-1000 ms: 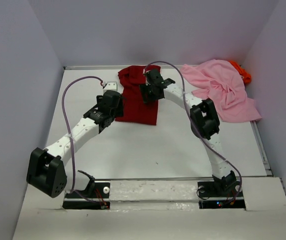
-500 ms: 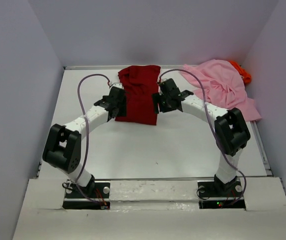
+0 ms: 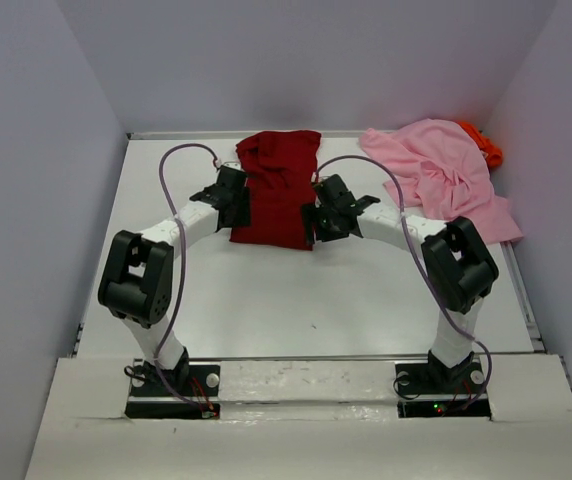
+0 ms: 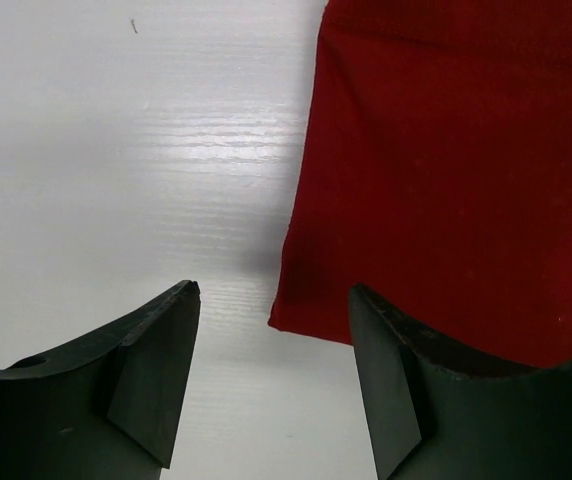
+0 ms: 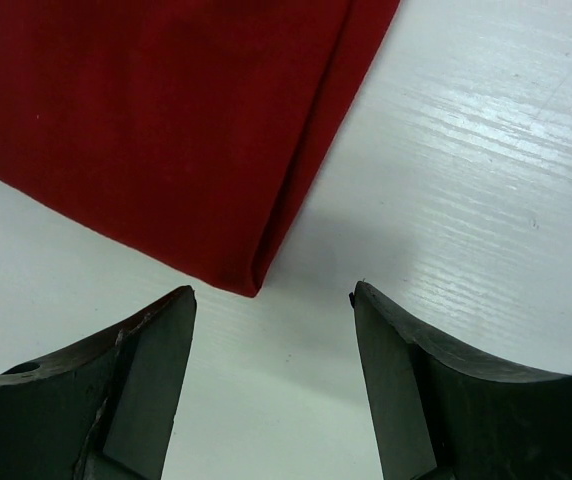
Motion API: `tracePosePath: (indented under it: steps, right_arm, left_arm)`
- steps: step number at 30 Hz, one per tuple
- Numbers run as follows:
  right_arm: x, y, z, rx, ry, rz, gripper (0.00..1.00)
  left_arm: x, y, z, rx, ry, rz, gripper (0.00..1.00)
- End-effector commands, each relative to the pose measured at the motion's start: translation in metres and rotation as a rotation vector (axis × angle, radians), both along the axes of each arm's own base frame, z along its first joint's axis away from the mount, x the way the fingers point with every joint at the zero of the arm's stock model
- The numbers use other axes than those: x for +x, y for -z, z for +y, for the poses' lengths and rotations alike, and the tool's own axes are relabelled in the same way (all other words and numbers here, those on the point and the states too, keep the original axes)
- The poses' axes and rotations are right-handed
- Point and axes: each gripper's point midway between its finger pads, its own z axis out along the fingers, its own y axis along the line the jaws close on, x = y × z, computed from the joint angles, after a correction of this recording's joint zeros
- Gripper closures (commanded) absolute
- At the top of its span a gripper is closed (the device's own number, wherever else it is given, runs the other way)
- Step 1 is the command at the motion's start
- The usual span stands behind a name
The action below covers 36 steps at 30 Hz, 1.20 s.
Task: Fold and stack the t-shirts
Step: Fold the tshirt
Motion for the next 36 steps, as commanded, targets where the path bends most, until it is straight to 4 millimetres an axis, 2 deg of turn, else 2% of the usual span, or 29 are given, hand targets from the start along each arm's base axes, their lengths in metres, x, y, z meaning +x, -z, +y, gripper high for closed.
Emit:
tracePosePath:
  steps: [1,13,18,23,29,33,34,35,36]
  right_arm:
    - [0.015,-0.014,0.022,0.062,-0.011,-0.058,0.30]
    - [0.023,-0.002,0.042,0.067,-0.031,-0.043,0.30]
    - [0.027,-0.001,0.047,0.072,-0.032,-0.043,0.30]
    - [0.025,0.002,0.051,0.070,-0.040,-0.037,0.30]
    - [0.023,0.002,0.048,0.066,-0.038,-0.036,0.30]
    - [0.021,0.004,0.047,0.060,-0.039,-0.035,0.31]
    - [0.021,0.003,0.046,0.060,-0.038,-0.034,0.32]
    - [0.020,0.004,0.046,0.058,-0.038,-0.032,0.33]
    - [0.020,0.005,0.045,0.058,-0.038,-0.031,0.35]
  left_arm:
    - [0.004,-0.004,0.003,-0.006,0.010,-0.019,0.30]
    - [-0.016,0.030,0.003,0.001,0.028,0.087,0.30]
    - [-0.017,0.036,0.007,0.023,0.025,0.103,0.30]
    - [-0.021,0.053,0.010,0.044,0.025,0.153,0.31]
    - [-0.017,0.054,0.008,0.042,0.027,0.140,0.33]
    - [-0.020,0.064,0.009,0.049,0.038,0.177,0.43]
    - [-0.020,0.066,0.008,0.044,0.044,0.184,0.64]
    - [-0.020,0.067,0.007,0.043,0.047,0.186,0.73]
    - [-0.020,0.068,0.008,0.044,0.046,0.190,0.78]
